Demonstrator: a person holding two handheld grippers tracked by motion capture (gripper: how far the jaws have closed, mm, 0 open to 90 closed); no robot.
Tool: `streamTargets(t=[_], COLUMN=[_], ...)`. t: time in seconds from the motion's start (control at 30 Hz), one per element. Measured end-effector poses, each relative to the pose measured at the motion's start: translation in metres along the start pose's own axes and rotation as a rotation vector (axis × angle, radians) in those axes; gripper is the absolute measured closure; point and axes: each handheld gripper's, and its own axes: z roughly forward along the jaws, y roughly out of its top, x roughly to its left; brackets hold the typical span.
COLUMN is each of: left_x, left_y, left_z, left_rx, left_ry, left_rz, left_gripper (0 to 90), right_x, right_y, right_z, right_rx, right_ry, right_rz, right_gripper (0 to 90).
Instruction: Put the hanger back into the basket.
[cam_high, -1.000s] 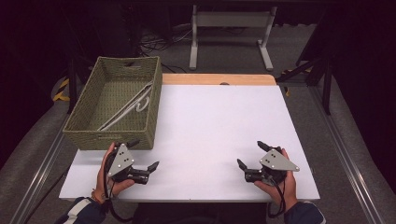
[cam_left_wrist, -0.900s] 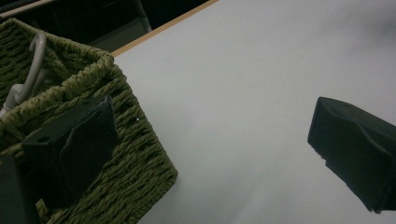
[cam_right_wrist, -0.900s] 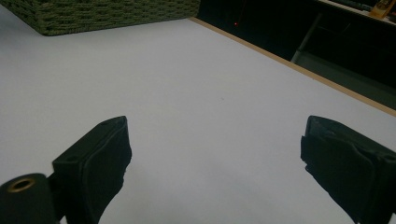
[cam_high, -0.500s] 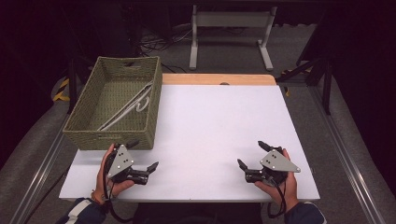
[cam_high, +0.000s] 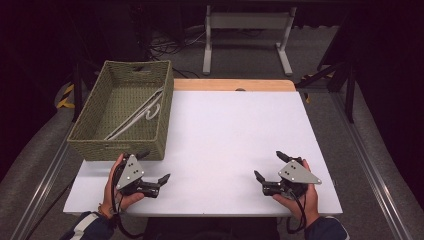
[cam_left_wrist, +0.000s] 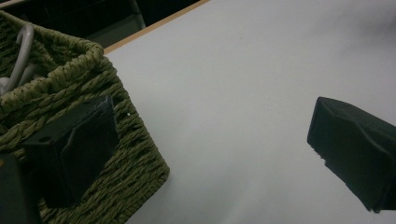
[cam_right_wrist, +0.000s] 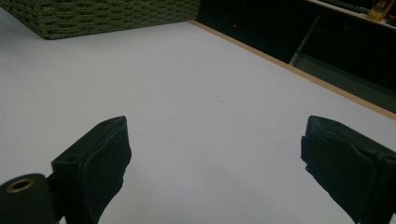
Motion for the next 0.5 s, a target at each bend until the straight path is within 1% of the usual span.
streamTargets(t=[0.27, 0.3, 0.33, 0.4, 0.5], left_x=[0.0007, 0.0010, 0.0000, -0.0004, -0.0004], left_y=[-0.0005, -0.0004, -0.0006, -0.0002, 0.0002], left_z=[0.0005, 0.0008, 0.0014, 0.0014, 0.0018], left_rx=[-0.007, -0.003, -0.001, 0.008, 0.002], left_ry=[-0.008, -0.008, -0.012, -0.008, -0.002], left_rz=[-0.012, -0.006, -0.015, -0.002, -0.010], left_gripper=[3.0, 3.0, 2.7, 2.7, 2.6], right_x=[0.0012, 0.0008, 0.0002, -0.0006, -0.0011], right_y=[-0.0003, -0.0003, -0.0005, -0.0009, -0.0010], right_z=[0.0011, 0.0011, 0.0010, 0.0009, 0.0006], right_rx=[0.005, 0.003, 0.003, 0.001, -0.002], right_ry=[0.003, 0.001, -0.001, 0.003, 0.007], right_rz=[0.001, 0.000, -0.002, 0.001, 0.007], right_gripper=[8.6, 8.6, 8.6, 8.6, 8.6])
